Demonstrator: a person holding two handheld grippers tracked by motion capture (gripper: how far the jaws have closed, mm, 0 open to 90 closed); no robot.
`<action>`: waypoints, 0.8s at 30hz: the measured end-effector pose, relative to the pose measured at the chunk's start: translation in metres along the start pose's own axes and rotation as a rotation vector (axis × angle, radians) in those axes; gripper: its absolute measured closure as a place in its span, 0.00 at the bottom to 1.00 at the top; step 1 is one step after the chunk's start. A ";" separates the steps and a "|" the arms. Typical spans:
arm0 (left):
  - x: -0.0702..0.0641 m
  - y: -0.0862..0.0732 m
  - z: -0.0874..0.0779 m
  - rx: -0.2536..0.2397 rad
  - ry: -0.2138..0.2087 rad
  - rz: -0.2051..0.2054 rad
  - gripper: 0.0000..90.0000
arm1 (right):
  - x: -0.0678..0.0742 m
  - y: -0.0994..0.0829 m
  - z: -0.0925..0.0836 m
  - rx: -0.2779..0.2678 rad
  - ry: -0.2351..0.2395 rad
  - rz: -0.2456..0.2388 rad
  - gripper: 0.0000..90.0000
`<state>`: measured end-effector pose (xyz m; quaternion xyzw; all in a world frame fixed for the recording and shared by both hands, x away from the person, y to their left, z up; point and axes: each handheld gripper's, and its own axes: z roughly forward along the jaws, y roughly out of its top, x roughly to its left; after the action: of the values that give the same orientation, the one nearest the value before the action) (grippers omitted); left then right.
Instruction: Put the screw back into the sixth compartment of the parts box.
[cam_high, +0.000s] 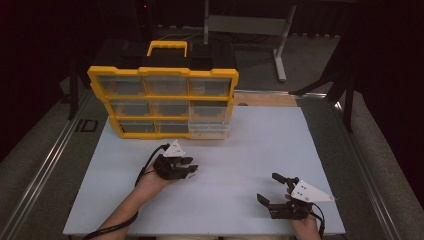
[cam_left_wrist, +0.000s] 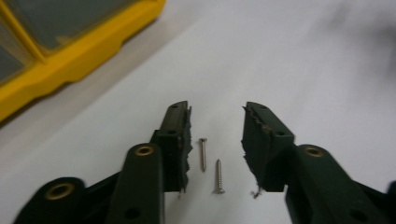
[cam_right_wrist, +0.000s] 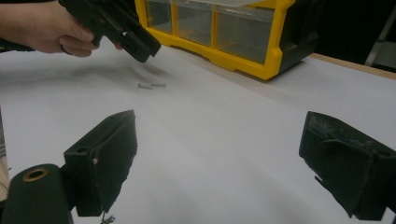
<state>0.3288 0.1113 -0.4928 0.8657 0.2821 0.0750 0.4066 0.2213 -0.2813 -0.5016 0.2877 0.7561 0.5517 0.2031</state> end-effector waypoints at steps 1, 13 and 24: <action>0.000 -0.001 0.002 0.009 -0.002 -0.002 0.71 | 0.000 0.000 0.000 0.000 0.000 0.000 0.13; 0.005 -0.006 0.019 0.079 -0.018 -0.008 0.81 | 0.000 0.000 -0.001 0.002 -0.001 0.005 0.13; 0.009 -0.012 0.031 0.095 0.003 -0.021 0.90 | -0.001 0.000 -0.002 -0.004 -0.005 0.007 0.13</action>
<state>0.3425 0.1019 -0.5226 0.8810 0.2949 0.0584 0.3652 0.2210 -0.2832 -0.5012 0.2915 0.7535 0.5531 0.2035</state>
